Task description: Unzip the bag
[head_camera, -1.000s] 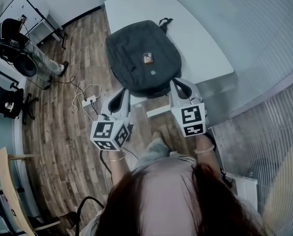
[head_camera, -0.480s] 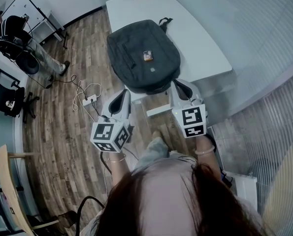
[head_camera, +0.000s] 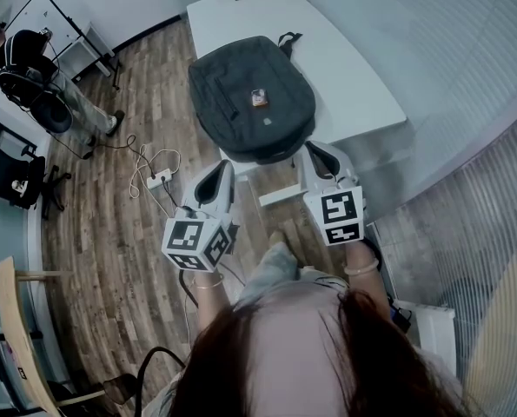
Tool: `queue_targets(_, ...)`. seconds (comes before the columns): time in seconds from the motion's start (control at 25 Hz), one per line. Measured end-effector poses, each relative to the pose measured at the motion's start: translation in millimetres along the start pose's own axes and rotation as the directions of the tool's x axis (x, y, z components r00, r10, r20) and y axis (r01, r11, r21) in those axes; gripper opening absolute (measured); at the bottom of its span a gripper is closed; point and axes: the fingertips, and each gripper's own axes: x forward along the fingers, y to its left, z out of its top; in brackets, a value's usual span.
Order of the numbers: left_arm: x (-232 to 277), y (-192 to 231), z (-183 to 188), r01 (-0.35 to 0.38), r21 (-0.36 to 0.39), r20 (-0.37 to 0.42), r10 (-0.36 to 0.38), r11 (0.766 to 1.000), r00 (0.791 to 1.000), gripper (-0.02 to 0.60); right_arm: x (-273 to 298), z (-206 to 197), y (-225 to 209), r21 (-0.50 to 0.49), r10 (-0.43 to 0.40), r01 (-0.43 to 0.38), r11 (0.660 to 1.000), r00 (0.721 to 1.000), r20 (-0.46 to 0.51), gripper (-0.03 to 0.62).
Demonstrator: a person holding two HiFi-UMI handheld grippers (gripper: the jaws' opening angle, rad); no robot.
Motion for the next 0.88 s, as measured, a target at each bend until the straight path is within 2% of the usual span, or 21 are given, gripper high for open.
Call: queue_targets(0.88, -26.6, -22.2, -3.6, 0.022, 0.003, 0.006, -0.022, 1.000, 1.000, 0.009, -27.6, 0.2, 16.2, 0.005, 0.002, -0.002, 1.000, 1.000, 0.002, 0.003)
